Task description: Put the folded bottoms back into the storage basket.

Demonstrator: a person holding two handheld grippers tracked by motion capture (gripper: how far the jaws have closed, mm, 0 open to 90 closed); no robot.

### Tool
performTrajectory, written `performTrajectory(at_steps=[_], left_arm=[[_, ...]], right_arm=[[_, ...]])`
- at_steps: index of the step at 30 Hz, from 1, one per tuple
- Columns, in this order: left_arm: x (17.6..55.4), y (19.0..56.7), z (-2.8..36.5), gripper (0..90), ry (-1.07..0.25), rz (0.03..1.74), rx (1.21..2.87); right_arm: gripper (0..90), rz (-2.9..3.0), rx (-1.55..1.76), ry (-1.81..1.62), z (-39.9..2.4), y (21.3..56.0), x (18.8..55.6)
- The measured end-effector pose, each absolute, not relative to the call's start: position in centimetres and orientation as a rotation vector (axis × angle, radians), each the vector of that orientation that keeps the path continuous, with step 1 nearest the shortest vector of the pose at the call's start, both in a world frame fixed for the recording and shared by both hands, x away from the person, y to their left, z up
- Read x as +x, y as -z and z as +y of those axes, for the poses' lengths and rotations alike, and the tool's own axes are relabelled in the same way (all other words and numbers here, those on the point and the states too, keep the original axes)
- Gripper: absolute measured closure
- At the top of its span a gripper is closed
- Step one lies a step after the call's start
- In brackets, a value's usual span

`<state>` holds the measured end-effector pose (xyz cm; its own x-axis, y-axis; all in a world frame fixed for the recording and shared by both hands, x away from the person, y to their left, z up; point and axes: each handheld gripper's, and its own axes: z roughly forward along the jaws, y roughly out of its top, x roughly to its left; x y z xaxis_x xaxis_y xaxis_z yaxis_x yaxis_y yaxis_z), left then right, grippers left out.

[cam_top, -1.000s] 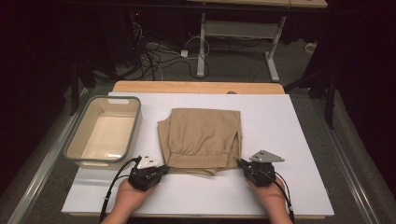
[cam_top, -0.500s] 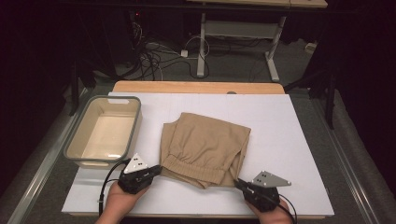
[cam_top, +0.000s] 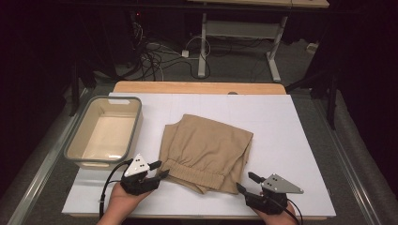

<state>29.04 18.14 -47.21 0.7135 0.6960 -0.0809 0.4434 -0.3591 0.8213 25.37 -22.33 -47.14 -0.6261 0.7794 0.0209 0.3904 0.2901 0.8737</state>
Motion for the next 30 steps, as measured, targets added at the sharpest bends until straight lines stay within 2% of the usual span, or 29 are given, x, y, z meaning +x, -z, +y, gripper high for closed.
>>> performTrajectory(at_steps=[2, 8, 9, 10, 17, 25, 27, 30], left_arm=[[29.8, 47.4, 17.8, 55.4, -0.36, 0.908, 2.002], [30.3, 48.4, 17.7, 64.6, -0.263, 0.963, 2.037], [30.2, 48.4, 17.7, 73.5, -0.274, 0.962, 2.036], [30.1, 48.3, 17.9, 75.7, -0.273, 0.955, 2.022], [29.0, 47.5, 18.7, 76.5, -0.28, 0.961, 2.012], [28.9, 48.0, 19.3, 74.4, -0.263, 0.998, 2.042], [29.0, 48.2, 19.2, 67.8, -0.271, 0.995, 2.053], [29.6, 48.7, 19.0, 49.1, -0.285, 1.054, 2.036]], right_arm=[[41.9, 2.159, 1.045, -1.271, -22.4, 47.3, 25.6], [41.9, 2.177, 1.027, -1.231, -22.2, 47.6, 25.8], [41.9, 2.181, 1.032, -1.231, -22.2, 47.6, 25.8], [41.9, 2.182, 1.031, -1.231, -22.2, 47.6, 25.8], [41.9, 2.171, 1.017, -1.226, -22.1, 47.5, 25.6], [41.9, 2.178, 1.007, -1.217, -22.0, 47.5, 25.5], [41.9, 2.18, 1.007, -1.215, -22.0, 47.6, 25.5], [41.9, 2.185, 1.006, -1.211, -21.9, 47.7, 25.6]])
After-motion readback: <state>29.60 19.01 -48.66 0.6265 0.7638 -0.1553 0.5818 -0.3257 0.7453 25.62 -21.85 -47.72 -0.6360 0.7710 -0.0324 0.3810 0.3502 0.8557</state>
